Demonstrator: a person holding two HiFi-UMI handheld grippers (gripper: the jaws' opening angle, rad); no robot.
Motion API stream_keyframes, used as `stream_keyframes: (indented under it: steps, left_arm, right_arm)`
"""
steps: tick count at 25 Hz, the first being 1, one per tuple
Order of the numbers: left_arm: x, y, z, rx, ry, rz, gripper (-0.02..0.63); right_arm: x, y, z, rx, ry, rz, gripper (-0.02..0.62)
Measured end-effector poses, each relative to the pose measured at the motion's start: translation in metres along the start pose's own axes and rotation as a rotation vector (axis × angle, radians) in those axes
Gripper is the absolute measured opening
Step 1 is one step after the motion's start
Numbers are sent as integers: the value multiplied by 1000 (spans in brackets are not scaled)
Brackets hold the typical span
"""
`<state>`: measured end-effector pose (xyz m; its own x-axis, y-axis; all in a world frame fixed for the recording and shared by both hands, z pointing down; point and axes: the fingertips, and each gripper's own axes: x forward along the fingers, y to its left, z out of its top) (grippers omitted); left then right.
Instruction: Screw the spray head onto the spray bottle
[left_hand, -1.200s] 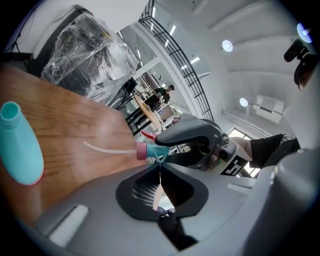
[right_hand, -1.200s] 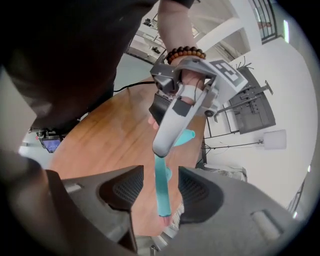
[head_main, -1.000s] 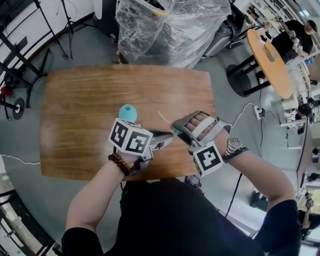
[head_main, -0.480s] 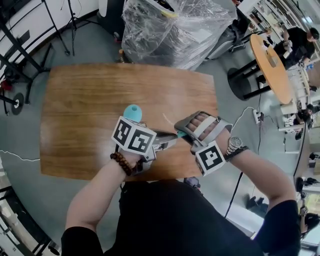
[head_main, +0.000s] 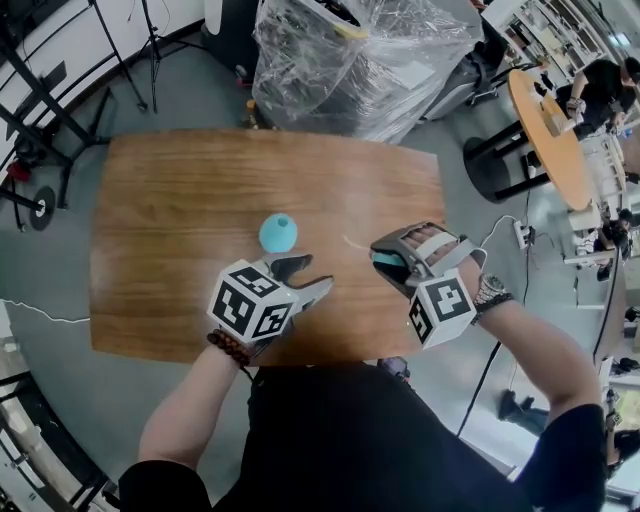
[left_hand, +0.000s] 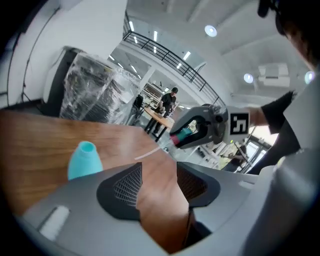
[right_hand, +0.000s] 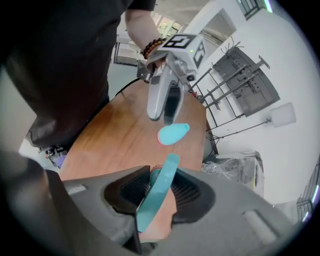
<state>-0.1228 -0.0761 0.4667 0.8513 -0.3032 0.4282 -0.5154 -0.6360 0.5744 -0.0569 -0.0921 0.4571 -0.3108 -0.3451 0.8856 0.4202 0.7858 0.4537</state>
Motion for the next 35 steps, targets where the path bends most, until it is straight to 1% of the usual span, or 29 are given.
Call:
stream_keyframes:
  steps: [3,6,7,9,10,15,19,22,28,32,35]
  left_arm:
    - [-16,33,-8,120,-3,177,229]
    - [-28,71,-13,242,-14,364,252]
    - [-30,82,-15,263,-18,405,276]
    - [-28,97,-19,271,-24,446,312]
    - [-25,103,-21,269,-27,456,345]
    - [-7,127,-26,291,-30,502,420]
    - [10,148,-34,326,-3,524,466]
    - [22,160,-43,344,30,523,477]
    - [37,170,-56,381,86,514,477]
    - [38,173,-59,407,107,521,428]
    - [38,171,-58,423,120,525,423]
  right_arm:
    - [-5,-5,-3,82,-4,10,120]
    - [-11,-8,-4,164,-16,18,120]
    - [-12,-10,-4,190,-21,19,120]
    - [-16,-14,-3,238,-30,19,120]
    - [-18,-16,-3,262,-36,18,120]
    - [-33,-29,5,379,-70,12,120]
    - [-44,-36,11,453,-96,11,120]
    - [-53,-40,15,488,-110,5,120]
    - [-67,-47,19,534,-133,-10,120]
    - [-75,-50,20,552,-144,-19,120]
    - [-80,-51,22,558,-156,-22,120]
